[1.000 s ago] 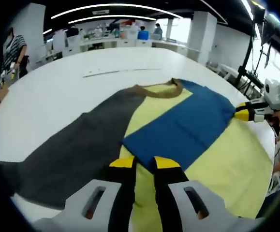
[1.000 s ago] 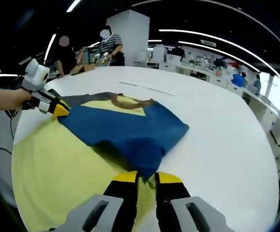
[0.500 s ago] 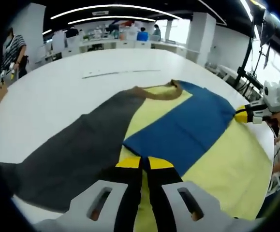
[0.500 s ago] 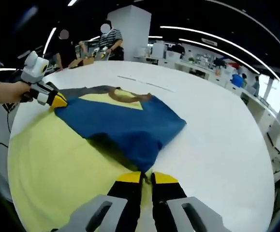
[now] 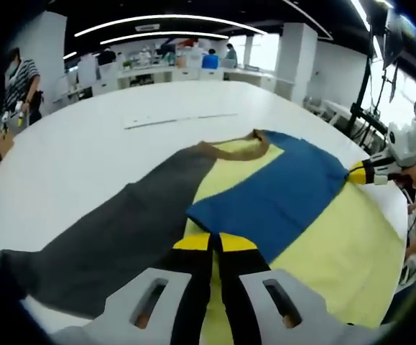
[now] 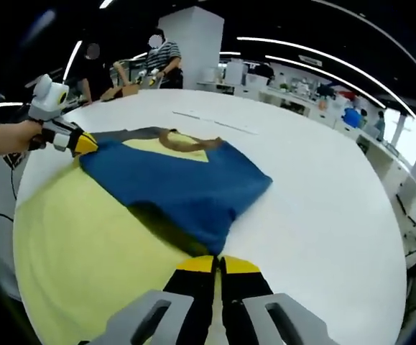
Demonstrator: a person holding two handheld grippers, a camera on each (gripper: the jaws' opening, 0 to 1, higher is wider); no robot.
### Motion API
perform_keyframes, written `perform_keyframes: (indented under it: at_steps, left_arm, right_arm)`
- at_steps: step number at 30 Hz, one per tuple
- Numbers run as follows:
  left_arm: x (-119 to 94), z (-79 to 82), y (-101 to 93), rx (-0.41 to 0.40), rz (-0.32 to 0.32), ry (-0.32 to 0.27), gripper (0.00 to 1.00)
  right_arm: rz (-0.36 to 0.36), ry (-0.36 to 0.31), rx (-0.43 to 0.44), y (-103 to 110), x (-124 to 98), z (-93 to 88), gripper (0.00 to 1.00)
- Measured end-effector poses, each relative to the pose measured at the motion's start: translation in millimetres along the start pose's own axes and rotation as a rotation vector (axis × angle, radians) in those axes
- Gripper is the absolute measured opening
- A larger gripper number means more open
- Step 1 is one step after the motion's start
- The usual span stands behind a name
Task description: Fold the garment on the visible template until the final outline fits inside the template.
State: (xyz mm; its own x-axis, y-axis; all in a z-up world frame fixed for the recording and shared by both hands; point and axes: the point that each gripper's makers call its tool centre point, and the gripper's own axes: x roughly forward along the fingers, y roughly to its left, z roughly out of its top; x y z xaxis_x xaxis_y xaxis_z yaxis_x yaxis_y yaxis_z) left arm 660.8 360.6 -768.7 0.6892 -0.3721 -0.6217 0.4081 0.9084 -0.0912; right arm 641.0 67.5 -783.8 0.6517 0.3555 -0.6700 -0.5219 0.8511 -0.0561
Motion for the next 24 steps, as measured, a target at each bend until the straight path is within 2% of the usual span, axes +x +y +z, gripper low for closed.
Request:
perform_keyframes:
  at_steps: [5,12,14,16,21,24]
  left_arm:
    - [6.8,-6.9,2.1,0.008,0.012,0.030,0.00]
    - [10.1,-10.4,2.3,0.000,0.010,0.044,0.00]
    - [10.6,-10.3,1.7,0.001,0.007,0.044,0.00]
    - [10.7,-10.5,1.9,-0.012,0.002,0.043,0.00]
    - [10.2,-10.8,2.1,-0.023,-0.002,0.044,0.00]
    - [10.2,-10.7,1.8,-0.012,-0.002,0.045,0.00]
  right_arm:
    - [0.010,0.006,0.135,-2.4,1.6,-3.3,0.00]
    - [0.026,0.027,0.143,-4.4,0.3,-4.6,0.00]
    - [0.020,0.033,0.093,-5.5,-0.8,-4.4,0.00]
    - [0.013,0.028,0.006,-3.5,-1.2,-1.5,0.00]
    - [-0.002,0.022,-0.102,0.2,-1.4,3.8,0.04]
    - [-0.001,0.014,-0.125,4.0,-0.5,7.8,0.02]
